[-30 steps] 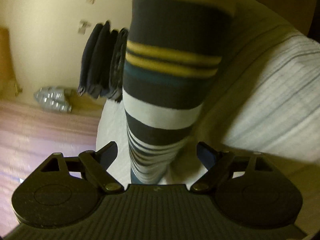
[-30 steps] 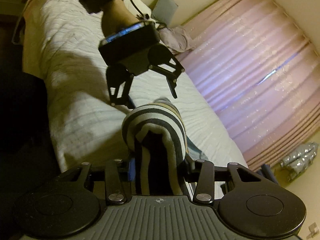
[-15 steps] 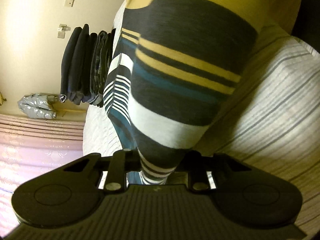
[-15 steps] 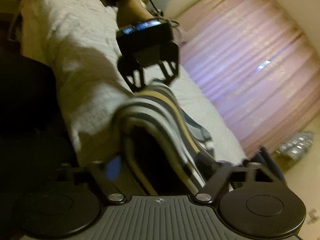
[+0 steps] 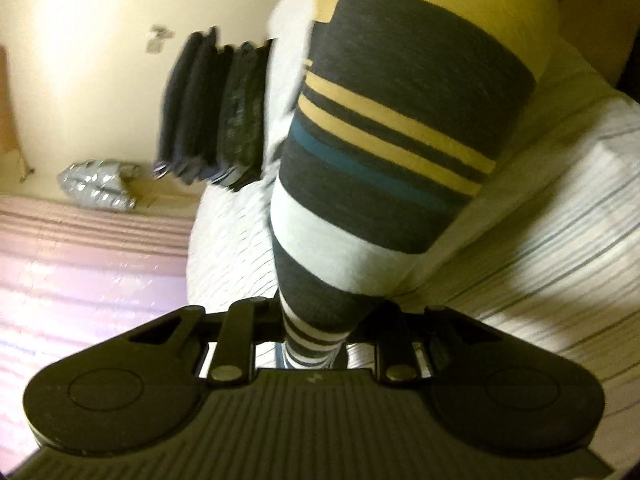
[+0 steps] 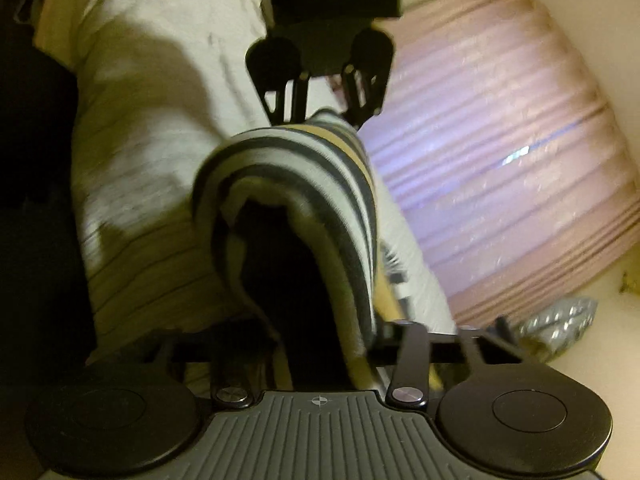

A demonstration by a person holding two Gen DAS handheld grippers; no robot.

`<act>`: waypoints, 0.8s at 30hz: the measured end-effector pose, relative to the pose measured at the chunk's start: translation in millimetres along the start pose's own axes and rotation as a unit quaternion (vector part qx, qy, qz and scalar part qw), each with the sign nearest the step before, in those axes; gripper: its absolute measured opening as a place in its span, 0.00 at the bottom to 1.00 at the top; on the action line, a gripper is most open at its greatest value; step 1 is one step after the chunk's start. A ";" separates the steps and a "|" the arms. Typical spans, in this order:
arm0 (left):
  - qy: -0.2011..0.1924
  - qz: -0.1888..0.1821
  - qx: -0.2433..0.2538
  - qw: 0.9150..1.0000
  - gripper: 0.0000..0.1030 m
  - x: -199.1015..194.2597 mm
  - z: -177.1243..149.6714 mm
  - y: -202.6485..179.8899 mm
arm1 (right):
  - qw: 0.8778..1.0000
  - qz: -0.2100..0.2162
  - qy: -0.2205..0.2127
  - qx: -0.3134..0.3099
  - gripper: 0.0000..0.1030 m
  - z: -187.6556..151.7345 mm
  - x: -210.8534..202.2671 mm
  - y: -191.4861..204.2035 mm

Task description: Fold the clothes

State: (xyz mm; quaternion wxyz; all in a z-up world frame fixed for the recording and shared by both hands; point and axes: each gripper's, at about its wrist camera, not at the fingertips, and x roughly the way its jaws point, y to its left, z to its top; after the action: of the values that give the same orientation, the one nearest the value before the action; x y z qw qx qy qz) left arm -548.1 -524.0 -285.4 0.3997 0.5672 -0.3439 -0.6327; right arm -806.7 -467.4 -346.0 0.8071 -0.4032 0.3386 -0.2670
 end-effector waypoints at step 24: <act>0.210 -0.020 -0.097 0.973 0.22 -129.4 -60.6 -92.0 | 0.962 0.098 -0.128 -0.219 0.46 20.1 106.4 -19.0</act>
State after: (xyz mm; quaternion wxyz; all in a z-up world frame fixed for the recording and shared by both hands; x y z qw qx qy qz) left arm -493.8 -366.1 -317.2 0.5036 0.6524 -0.1779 -0.5377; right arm -727.5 -543.0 -356.6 0.7581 -0.5655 0.3205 -0.0522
